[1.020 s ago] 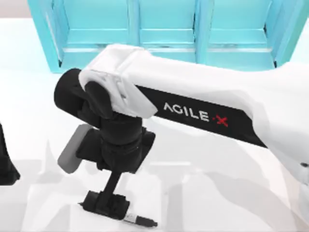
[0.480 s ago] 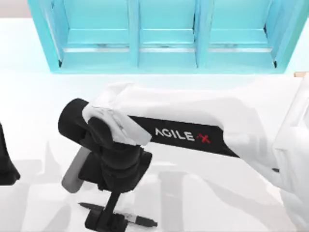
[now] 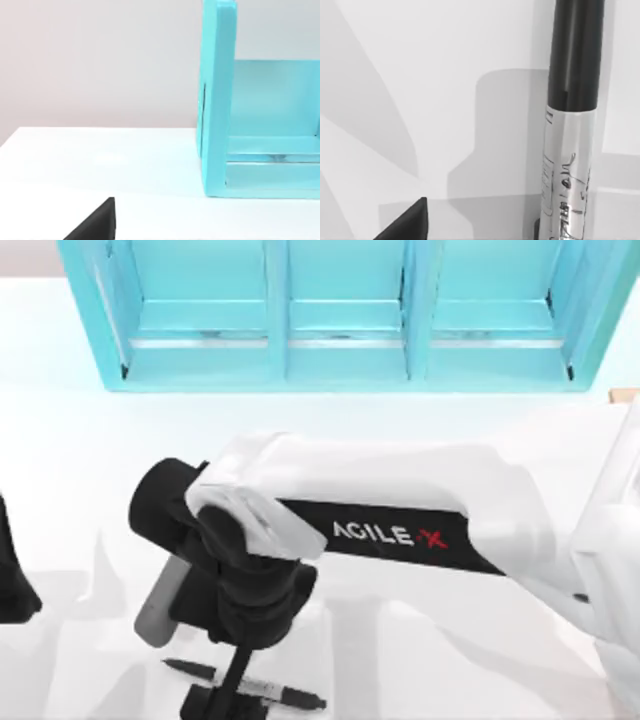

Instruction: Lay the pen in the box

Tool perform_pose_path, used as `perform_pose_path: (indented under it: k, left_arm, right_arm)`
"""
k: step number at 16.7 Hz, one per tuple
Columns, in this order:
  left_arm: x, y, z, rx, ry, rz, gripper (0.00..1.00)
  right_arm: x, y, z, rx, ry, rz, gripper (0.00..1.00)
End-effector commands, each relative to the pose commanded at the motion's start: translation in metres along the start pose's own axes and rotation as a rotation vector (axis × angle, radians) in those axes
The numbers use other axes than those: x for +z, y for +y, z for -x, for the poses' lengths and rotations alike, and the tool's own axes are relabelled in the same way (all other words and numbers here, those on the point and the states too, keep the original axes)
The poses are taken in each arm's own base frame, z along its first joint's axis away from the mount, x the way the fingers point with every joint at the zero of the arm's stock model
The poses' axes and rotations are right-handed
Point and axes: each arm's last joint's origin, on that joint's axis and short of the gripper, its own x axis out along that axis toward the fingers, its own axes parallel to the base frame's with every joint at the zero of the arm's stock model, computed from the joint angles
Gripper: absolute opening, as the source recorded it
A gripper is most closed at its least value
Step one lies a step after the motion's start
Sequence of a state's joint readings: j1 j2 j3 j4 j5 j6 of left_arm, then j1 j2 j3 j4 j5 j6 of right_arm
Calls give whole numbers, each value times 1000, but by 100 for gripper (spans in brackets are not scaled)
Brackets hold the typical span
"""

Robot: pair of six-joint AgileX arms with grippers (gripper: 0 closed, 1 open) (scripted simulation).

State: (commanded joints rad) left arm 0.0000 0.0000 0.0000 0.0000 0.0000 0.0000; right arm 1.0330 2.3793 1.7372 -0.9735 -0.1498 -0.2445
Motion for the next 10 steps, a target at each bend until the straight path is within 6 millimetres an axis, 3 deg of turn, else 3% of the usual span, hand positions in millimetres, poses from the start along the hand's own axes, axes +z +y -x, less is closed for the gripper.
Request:
perform_pose_path:
  k: [1, 10]
  left_arm:
    - [0, 0, 0, 0, 0, 0, 100]
    - [0, 0, 0, 0, 0, 0, 100]
  right_arm:
    - [0, 0, 0, 0, 0, 0, 100]
    - [0, 0, 0, 0, 0, 0, 32]
